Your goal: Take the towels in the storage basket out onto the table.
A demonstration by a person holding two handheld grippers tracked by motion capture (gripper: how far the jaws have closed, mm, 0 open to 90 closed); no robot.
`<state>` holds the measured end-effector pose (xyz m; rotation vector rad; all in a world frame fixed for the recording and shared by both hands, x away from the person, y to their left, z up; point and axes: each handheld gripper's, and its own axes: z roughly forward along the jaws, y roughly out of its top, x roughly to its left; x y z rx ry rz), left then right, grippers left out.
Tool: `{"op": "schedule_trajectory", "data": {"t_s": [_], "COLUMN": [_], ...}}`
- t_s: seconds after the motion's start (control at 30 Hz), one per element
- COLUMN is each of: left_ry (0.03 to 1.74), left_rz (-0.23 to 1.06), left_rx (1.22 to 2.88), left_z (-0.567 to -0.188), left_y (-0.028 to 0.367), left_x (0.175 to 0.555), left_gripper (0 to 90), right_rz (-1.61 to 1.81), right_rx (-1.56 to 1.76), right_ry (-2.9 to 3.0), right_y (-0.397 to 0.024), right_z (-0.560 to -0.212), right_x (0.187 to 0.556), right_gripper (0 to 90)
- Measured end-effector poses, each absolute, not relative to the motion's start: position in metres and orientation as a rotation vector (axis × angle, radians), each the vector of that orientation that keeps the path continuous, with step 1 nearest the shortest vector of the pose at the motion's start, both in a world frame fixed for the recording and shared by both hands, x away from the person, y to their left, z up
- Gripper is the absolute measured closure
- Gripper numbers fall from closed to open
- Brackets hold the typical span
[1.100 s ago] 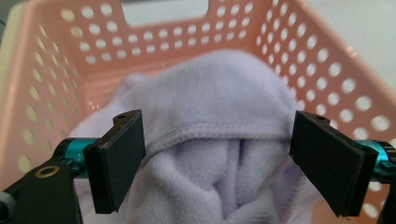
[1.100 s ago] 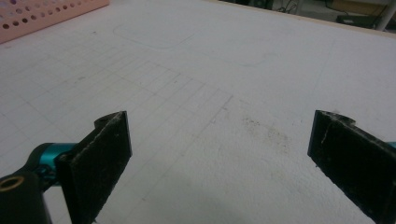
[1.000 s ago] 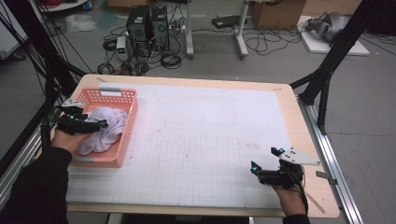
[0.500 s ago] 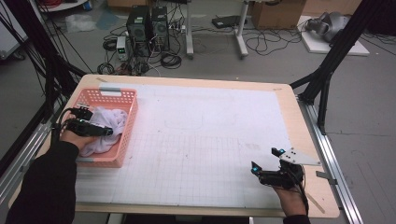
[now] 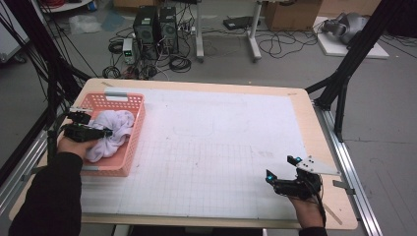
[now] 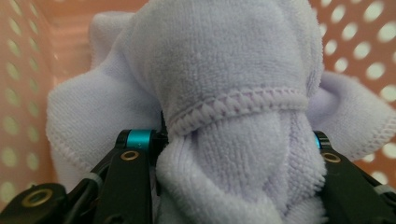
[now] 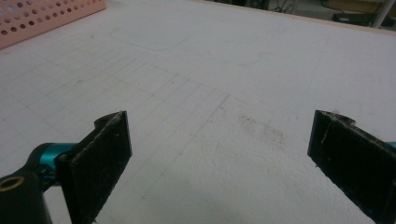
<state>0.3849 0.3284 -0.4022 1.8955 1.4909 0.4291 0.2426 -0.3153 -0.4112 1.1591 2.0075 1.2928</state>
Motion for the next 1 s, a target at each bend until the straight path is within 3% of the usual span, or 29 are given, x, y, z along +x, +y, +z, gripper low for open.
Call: {"op": "schedule_trajectory", "data": {"t_s": [0.57, 1.0], "left_ry": [1.344, 1.161], "left_rz": [0.615, 0.666], "left_rx": [1.574, 1.441], "left_z": [-0.359, -0.329], "left_y": [0.351, 0.338], "left_x": [0.355, 0.339], "left_gripper": [55.1, 54.4], "right_rz": [1.294, 1.298], "right_rx": [1.148, 1.166], "right_ry": [2.007, 2.010], "right_y": [-0.313, -0.313], "right_z": [-0.410, -0.410], "right_x": [0.244, 0.244], "right_gripper": [4.9, 4.9]}}
